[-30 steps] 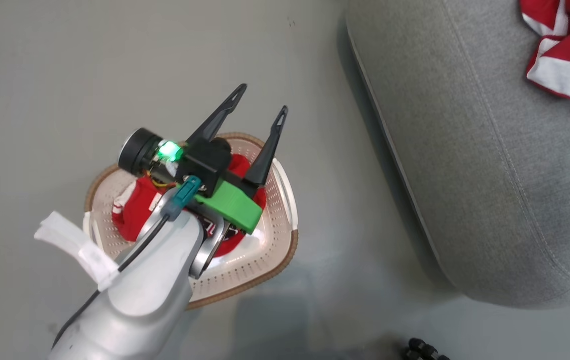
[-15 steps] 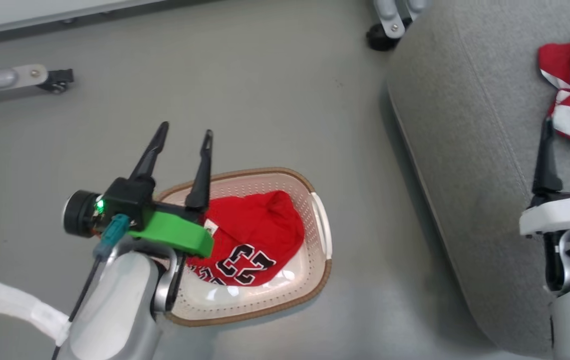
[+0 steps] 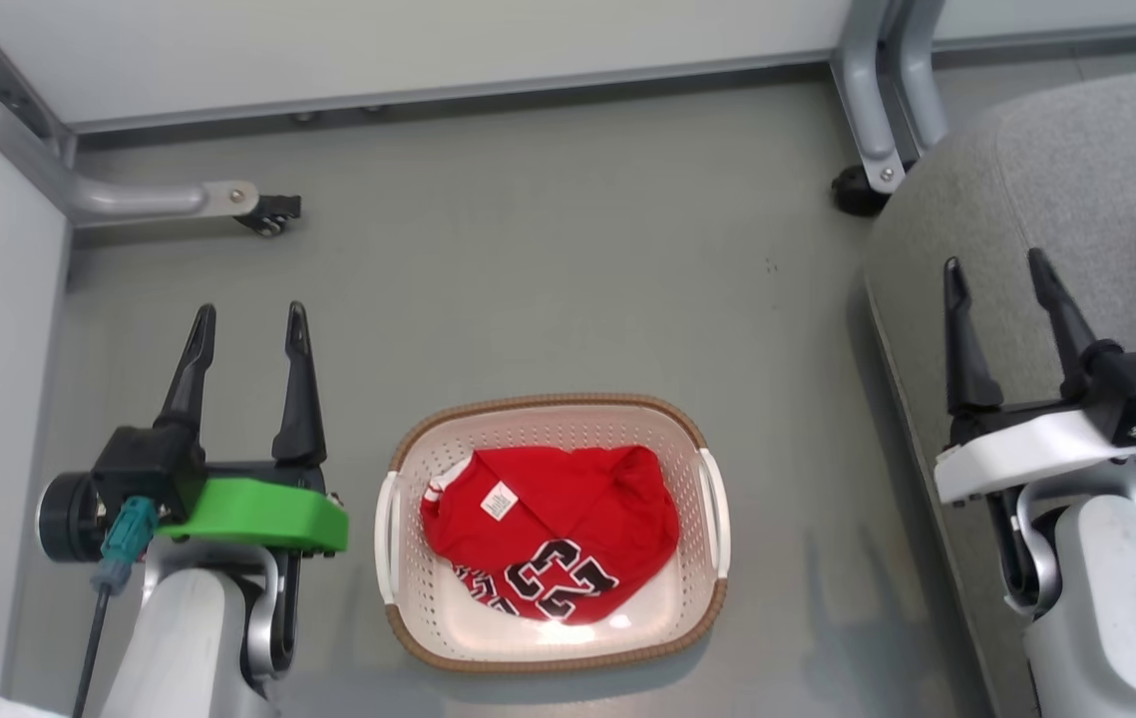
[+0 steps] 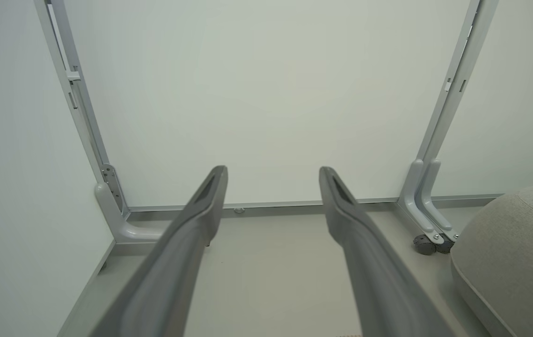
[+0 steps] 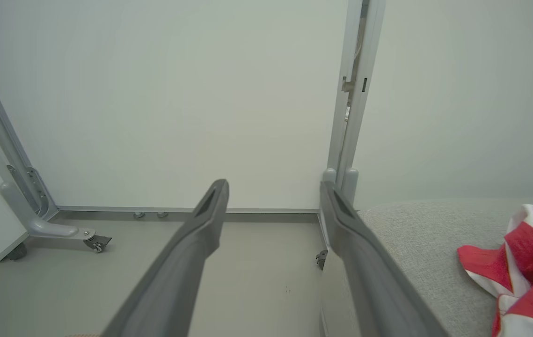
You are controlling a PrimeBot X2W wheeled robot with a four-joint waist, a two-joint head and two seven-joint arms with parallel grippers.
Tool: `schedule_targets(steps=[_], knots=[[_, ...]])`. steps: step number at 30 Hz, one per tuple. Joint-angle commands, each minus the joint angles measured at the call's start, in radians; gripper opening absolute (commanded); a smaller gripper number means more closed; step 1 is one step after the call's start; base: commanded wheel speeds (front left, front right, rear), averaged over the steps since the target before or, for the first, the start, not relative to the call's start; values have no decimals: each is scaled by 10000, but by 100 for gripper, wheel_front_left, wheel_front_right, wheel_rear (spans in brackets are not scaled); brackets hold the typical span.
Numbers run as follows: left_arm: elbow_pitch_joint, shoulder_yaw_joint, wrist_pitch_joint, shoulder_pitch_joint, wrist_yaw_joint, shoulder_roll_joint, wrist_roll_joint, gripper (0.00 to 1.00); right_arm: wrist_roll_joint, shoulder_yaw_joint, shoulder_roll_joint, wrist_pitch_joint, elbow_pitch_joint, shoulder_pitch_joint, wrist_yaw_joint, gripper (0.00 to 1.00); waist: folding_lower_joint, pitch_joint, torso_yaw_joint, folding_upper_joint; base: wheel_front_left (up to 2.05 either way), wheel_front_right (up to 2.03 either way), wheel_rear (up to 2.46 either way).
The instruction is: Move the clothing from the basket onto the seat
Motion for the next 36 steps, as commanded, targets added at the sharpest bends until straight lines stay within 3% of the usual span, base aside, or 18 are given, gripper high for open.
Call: schedule_targets(steps=[1, 13, 21, 36], knots=[[-63, 137, -7, 290, -60, -57, 116, 100, 54, 118, -5, -12, -91, 252, -7, 100, 0, -470, 352, 0, 0, 0, 0], [-218, 693, -8, 1419, -501, -435, 732, 100, 71, 846, 98, -12, -971, 1845, -7, 100, 0, -1233, 490, 0, 0, 0, 0], [-88, 665, -8, 1502, -760, -580, 988, 100, 75, 951, 128, -12, -1441, 2689, -7, 100, 0, -1172, 578, 0, 0, 0, 0], [40, 794, -8, 1222, -935, -675, 1157, 100, 325, 903, 133, -12, -1438, 2670, -7, 100, 0, -982, 612, 0, 0, 0, 0]])
